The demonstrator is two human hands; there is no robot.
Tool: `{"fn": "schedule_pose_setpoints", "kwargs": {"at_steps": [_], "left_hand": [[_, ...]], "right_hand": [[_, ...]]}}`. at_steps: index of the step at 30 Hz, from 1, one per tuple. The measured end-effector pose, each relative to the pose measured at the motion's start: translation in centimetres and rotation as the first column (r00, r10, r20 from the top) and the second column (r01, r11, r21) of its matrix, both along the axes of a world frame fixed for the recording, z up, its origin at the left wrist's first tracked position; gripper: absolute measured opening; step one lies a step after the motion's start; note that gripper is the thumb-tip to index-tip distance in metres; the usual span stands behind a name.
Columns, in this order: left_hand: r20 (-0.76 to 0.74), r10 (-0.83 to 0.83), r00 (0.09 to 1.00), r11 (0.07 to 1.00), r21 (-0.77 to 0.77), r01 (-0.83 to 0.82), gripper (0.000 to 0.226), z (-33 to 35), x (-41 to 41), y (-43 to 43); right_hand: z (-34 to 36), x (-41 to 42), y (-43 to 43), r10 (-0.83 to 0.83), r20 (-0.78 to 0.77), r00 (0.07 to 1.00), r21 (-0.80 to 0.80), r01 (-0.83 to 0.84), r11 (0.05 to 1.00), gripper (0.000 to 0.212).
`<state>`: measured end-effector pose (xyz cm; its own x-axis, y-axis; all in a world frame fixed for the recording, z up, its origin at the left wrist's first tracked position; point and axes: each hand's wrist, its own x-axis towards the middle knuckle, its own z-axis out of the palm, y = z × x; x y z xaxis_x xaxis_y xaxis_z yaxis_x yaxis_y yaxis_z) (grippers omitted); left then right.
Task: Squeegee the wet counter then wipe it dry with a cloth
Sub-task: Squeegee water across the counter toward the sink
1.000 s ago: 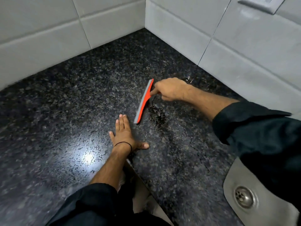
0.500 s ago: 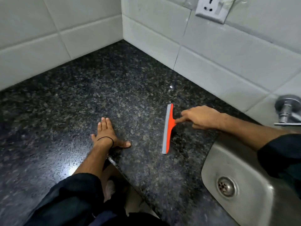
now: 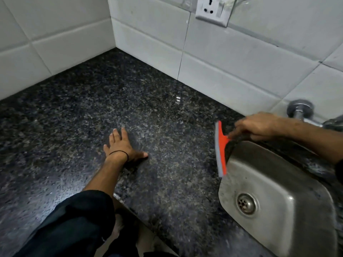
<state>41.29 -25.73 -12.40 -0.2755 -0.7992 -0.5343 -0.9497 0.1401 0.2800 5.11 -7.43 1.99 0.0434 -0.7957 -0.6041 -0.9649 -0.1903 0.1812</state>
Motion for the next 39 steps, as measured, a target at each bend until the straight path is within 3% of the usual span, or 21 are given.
{"fn": "schedule_pose_setpoints", "kwargs": {"at_steps": [4,9,17,21,32,39], "left_hand": [[0.051,-0.062,0.997,0.996,-0.055,0.065,0.144,-0.1,-2.2,-1.8],[0.065,-0.078,0.995,0.995,0.073,0.073,0.15,-0.6,-2.9,-3.6],[0.062,-0.061,0.996,0.997,0.045,0.058,0.155,-1.6,-3.5,-4.4],[0.052,-0.04,0.998,0.998,0.046,0.037,0.157,-1.9,-3.3,-4.8],[-0.068,0.02,0.998,1.0,0.009,-0.02,0.152,-2.1,-2.3,-4.8],[0.021,0.006,1.0,0.998,0.062,-0.007,0.152,-0.8,-2.1,-5.0]], "right_hand": [[-0.1,3.1,-6.6,-0.029,0.084,0.996,-0.197,0.045,0.979,0.069],[-3.6,6.5,-17.3,-0.04,0.203,0.978,-0.376,0.115,0.919,0.071],[-6.3,11.6,-30.4,-0.054,0.301,0.952,-0.416,0.182,0.891,0.064],[-6.9,13.1,-33.1,-0.077,0.34,0.937,-0.355,0.204,0.912,0.061],[-6.4,6.6,-25.2,-0.057,0.177,0.983,-0.245,0.1,0.964,0.053],[-4.2,-1.2,-12.3,-0.301,0.014,0.954,-0.128,0.3,0.945,0.04]]}}
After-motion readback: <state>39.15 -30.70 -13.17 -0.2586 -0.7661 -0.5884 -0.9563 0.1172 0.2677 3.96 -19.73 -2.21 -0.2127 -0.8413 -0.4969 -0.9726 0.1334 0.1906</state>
